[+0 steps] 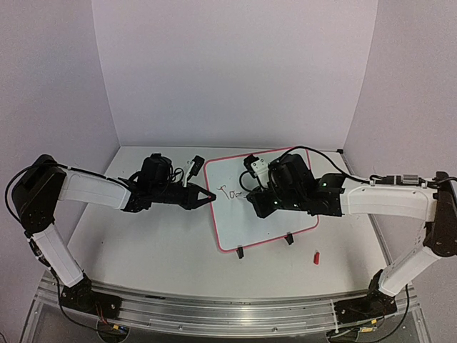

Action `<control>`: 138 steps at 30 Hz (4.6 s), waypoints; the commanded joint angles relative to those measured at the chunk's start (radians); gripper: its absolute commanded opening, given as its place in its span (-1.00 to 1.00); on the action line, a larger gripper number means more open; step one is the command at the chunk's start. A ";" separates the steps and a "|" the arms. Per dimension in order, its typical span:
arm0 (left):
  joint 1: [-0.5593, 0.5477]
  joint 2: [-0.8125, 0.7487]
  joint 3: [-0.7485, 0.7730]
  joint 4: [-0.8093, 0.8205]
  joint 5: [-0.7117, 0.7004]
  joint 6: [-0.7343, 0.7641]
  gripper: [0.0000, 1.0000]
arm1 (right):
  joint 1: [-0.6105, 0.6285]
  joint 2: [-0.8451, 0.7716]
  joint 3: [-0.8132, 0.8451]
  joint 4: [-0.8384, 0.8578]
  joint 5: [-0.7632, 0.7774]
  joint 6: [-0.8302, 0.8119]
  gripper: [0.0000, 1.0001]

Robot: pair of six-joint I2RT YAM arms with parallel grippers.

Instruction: Write a sentence on the whiteboard

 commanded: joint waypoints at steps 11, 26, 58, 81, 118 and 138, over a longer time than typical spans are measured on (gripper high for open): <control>0.019 0.055 -0.024 -0.183 -0.239 0.164 -1.00 | -0.007 0.014 0.059 -0.062 0.134 -0.049 -1.00; 0.019 0.066 -0.018 -0.176 -0.234 0.163 -1.00 | -0.006 0.055 0.133 -0.007 0.144 -0.095 -1.00; 0.019 0.058 -0.017 -0.190 -0.252 0.158 -1.00 | -0.006 -0.025 -0.004 -0.087 0.047 -0.002 -1.00; 0.018 0.080 0.003 -0.187 -0.252 0.164 -1.00 | -0.006 -0.135 -0.008 -0.085 0.177 -0.027 -1.00; 0.019 0.089 0.005 -0.190 -0.253 0.164 -1.00 | -0.006 0.000 0.073 -0.035 0.150 -0.016 -1.00; 0.019 0.084 0.020 -0.215 -0.276 0.172 -1.00 | -0.007 -0.015 0.060 -0.152 0.135 -0.016 -1.00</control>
